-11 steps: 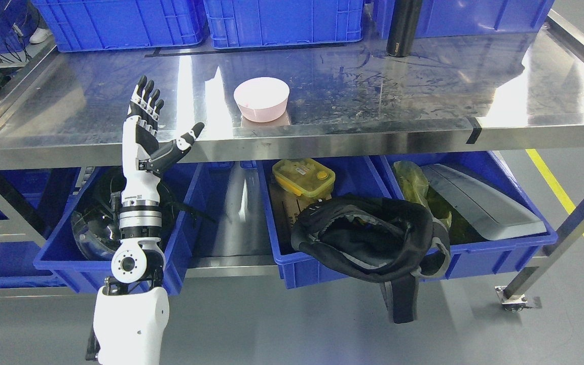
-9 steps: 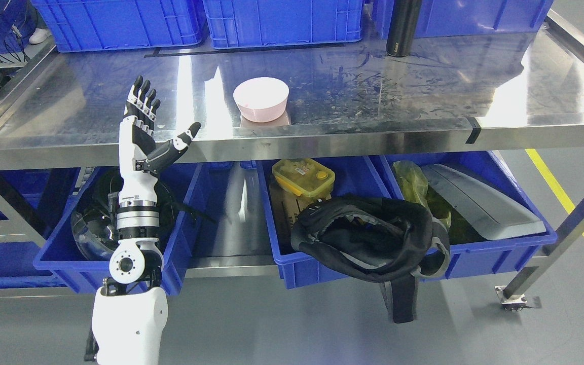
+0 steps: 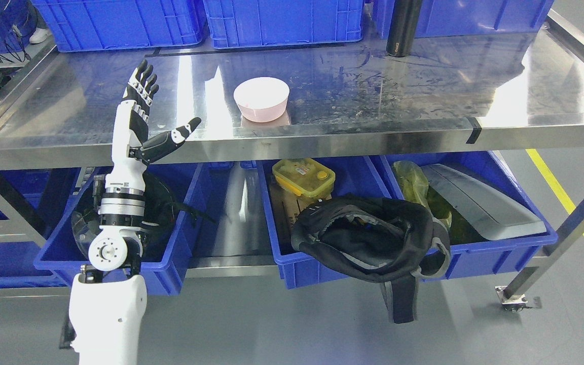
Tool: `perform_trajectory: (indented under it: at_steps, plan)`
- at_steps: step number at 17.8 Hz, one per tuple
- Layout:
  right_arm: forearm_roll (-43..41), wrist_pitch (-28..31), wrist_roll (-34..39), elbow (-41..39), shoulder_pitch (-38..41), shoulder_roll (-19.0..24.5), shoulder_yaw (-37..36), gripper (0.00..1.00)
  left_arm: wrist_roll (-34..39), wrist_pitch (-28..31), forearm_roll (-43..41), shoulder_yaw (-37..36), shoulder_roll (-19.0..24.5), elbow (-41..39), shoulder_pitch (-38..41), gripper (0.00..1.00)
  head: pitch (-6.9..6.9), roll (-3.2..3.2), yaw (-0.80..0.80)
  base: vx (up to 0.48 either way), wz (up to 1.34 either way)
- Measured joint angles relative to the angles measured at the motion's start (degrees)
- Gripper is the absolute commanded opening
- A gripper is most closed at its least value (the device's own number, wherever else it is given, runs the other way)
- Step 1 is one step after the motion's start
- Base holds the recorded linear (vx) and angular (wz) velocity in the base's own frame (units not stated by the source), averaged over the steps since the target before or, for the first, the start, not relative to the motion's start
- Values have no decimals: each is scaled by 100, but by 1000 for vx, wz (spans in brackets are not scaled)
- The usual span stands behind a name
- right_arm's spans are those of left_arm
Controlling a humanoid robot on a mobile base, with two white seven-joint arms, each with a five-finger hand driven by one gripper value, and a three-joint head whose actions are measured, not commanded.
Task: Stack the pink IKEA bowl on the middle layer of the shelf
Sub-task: 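Raise the left hand and swing it toward the pink bowl on the shelf, then reach the left hand forward to the side of the pink bowl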
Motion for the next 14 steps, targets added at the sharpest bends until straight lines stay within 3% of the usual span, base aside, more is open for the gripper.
perform_trajectory:
  at_steps: [8, 14]
  plan:
    - [0, 0, -1, 0, 0, 0, 0, 100, -1319, -26, -1970, -546, 1467, -3, -1127, 100, 0, 0, 0, 0, 0]
    - [2, 0, -1, 0, 0, 0, 0, 100, -2740, -248, -3160, -1105, 2155, -9, -1863, 93, 0, 0, 0, 0, 0]
